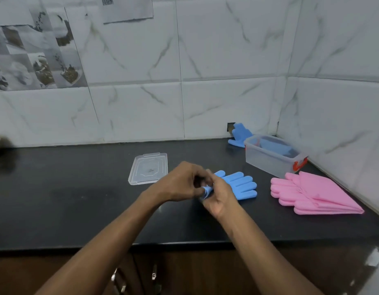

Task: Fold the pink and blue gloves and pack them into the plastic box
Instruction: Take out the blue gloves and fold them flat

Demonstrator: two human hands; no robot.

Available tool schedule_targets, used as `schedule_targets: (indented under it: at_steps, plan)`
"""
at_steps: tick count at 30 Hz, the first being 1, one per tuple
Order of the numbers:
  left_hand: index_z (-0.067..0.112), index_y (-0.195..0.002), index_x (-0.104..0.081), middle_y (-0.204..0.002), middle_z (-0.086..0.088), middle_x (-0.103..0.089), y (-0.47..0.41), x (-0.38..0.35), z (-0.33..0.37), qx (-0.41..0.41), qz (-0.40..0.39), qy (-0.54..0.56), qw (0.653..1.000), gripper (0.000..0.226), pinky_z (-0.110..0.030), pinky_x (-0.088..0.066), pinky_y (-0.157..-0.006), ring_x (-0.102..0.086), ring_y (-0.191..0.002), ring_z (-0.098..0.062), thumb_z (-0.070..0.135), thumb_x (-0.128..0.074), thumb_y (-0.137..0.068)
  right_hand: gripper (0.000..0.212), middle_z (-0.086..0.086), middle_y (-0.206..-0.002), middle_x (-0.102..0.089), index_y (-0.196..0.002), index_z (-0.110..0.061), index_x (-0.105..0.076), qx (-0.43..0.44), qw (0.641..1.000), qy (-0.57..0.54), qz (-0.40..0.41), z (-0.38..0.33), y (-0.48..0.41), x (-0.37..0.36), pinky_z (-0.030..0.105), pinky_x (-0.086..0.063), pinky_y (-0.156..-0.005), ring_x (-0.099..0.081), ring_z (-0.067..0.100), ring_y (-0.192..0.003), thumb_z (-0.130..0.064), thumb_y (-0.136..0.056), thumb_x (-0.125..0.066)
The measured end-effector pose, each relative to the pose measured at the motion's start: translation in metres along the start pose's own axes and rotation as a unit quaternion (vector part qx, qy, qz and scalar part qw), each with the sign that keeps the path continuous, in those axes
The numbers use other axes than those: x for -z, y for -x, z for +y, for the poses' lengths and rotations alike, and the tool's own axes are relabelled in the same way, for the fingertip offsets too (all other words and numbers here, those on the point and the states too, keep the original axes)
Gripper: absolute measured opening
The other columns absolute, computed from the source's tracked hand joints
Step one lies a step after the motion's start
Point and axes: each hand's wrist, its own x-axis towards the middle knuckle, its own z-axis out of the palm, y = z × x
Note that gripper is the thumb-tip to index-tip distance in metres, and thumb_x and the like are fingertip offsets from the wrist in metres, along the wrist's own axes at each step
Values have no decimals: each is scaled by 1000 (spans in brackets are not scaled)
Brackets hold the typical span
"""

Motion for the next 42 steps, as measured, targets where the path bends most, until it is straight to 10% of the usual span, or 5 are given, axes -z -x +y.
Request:
schedule_targets:
  at_steps: [5,10,15,24,42]
  plan:
    - [3,-98,-66,-73,-8,-63,24,-7,-38,235,347,411,809,20,-32,-51,-61,-61,-59,-16,6,-49,-89,26,28,-96,-56,-98,8,-48,79,974,213,10,-40,8,-28,55,-56,-79,-63,47,-93,27,-81,-41]
    - [-17,-141,-26,-124,-47,-50,-2,-68,-49,377,-39,811,446,120,-65,-51,-80,-59,-100,-61,86,-17,-79,26,30,-106,-56,-106,13,-49,35,931,353,-83,-77,25,-55,38,-61,-56,-65,40,-81,23,-81,-49]
    - [7,-153,-25,-147,-27,-40,-45,-60,-48,243,184,903,304,85,-66,-38,-99,-53,-112,-51,68,-19,-93,12,18,-78,-61,-86,5,-57,-5,861,485,-154,-116,37,-45,22,-50,-39,-63,19,-56,15,-81,-58]
    - [7,-127,-58,-118,-21,-65,17,-12,-77,254,304,794,460,80,-53,-42,-103,-60,-112,-38,72,-31,-90,42,21,-105,-71,-115,7,-60,-23,900,434,28,-130,-25,55,35,-62,-58,-69,29,-90,9,-74,-71]
    - [0,-86,-72,-89,-9,-70,28,-19,-110,466,297,190,812,18,-28,-50,-69,-65,-82,-23,4,-80,-71,16,13,-86,-65,-78,-5,-56,170,580,755,254,-81,-63,87,26,-35,-51,-58,25,-69,-17,-82,-65]
